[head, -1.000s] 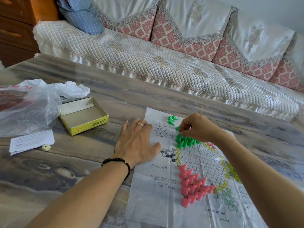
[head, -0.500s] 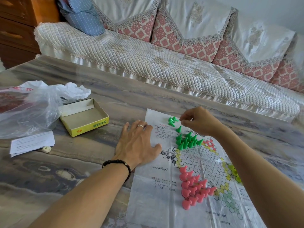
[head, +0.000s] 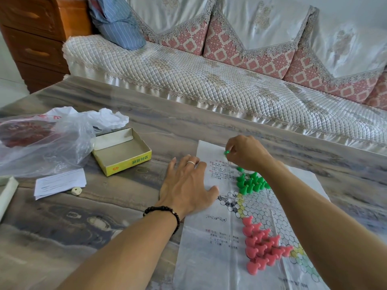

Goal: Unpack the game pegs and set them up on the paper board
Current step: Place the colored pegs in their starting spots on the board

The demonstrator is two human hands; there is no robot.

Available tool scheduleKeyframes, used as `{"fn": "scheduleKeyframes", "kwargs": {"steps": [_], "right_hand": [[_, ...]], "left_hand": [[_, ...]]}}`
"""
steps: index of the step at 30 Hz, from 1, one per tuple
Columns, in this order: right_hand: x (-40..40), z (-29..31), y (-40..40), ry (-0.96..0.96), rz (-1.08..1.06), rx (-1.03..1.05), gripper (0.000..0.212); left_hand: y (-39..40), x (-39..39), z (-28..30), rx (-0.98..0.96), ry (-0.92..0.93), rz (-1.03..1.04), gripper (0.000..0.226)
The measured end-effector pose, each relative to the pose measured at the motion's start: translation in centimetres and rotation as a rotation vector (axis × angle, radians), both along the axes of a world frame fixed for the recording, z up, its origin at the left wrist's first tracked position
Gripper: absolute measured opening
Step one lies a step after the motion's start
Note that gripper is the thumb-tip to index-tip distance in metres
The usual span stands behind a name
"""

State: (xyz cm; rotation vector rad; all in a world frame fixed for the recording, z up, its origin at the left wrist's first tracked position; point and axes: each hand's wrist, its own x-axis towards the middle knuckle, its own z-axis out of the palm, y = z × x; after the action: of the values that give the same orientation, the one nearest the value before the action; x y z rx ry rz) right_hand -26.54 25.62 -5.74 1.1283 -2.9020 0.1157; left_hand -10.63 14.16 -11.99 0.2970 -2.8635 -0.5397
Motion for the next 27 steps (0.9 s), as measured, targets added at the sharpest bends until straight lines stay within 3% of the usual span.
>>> {"fn": "scheduleKeyframes", "kwargs": {"steps": [8, 13, 20, 27], "right_hand": [[1.0, 3.7, 2.8, -0.012, 0.045, -0.161, 0.020], [1.7, 5.1, 5.0, -0.097, -0.002, -0.163, 0.008], [1.8, 5.1, 5.9, -0.178, -0.028, -0.051, 0.016], [1.7, 4.0, 5.6, -0.187, -0.005, 0.017, 0.006]], "left_hand": [[0.0, 0.1, 0.0, -0.002, 0.004, -0.004, 0.071], [0.0, 0.0, 0.0, -0.004, 0.007, -0.001, 0.070], [0.0, 0.2, 0.1, -0.004, -0.001, 0.003, 0.069], [0.0, 0.2, 0.2, -0.002, -0.001, 0.002, 0.069]]}}
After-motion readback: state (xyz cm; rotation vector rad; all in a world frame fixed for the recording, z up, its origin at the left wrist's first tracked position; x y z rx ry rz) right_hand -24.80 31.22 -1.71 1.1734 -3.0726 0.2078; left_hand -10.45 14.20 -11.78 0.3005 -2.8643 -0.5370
